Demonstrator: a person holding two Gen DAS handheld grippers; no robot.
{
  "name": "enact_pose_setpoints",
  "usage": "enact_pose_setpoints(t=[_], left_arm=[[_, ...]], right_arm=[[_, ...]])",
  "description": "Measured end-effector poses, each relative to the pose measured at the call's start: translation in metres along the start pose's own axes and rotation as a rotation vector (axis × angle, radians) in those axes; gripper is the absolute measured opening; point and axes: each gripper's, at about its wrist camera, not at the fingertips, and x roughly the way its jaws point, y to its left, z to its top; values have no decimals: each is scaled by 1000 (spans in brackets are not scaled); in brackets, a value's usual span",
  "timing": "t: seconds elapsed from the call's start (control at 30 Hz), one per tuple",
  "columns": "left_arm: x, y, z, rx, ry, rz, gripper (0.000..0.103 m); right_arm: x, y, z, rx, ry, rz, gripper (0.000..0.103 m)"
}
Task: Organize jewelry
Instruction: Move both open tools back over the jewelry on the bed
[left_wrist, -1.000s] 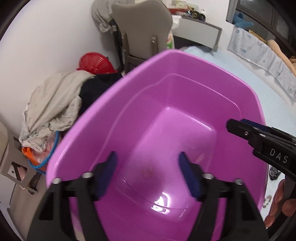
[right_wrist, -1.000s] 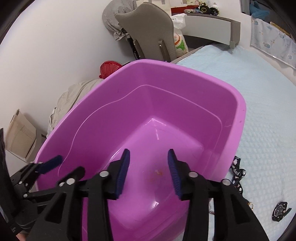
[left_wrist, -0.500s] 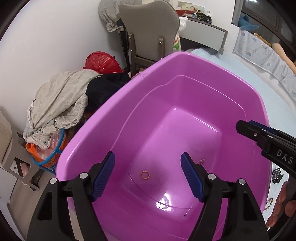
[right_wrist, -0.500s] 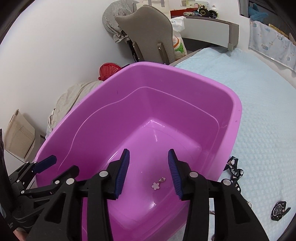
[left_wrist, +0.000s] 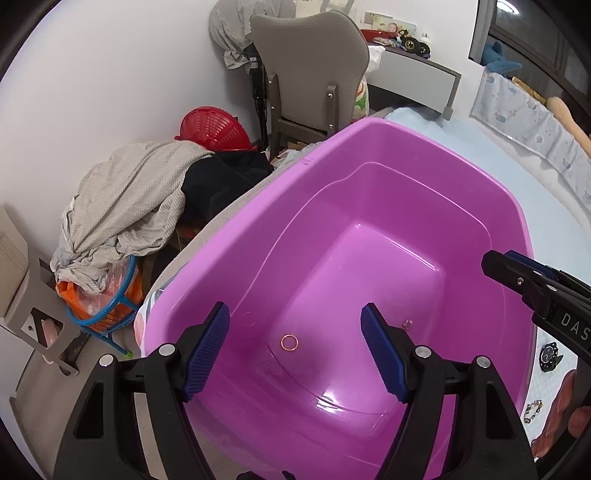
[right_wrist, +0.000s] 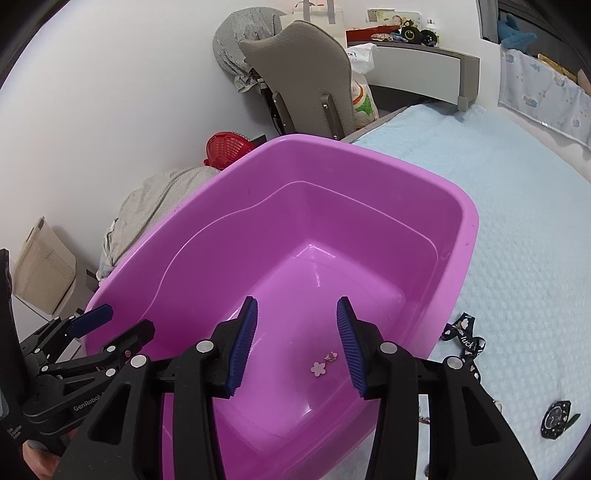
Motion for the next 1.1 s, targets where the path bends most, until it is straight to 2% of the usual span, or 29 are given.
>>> enact_pose_setpoints(t=[0.27, 0.67, 0.83, 1.1], left_arm=[[-11, 0, -2, -3, -13, 6, 72], [-40, -21, -19, 28, -38, -3, 72], [-53, -31, -29, 37, -52, -7, 72], [-77, -58, -49, 82, -90, -32, 78]], right_arm=[[-11, -3, -3, 15, -15, 14, 44], [-48, -16, -29, 46, -55, 16, 44], [-71, -23, -47, 54, -83, 0, 47], [-112, -31, -88, 48, -134, -31, 52]])
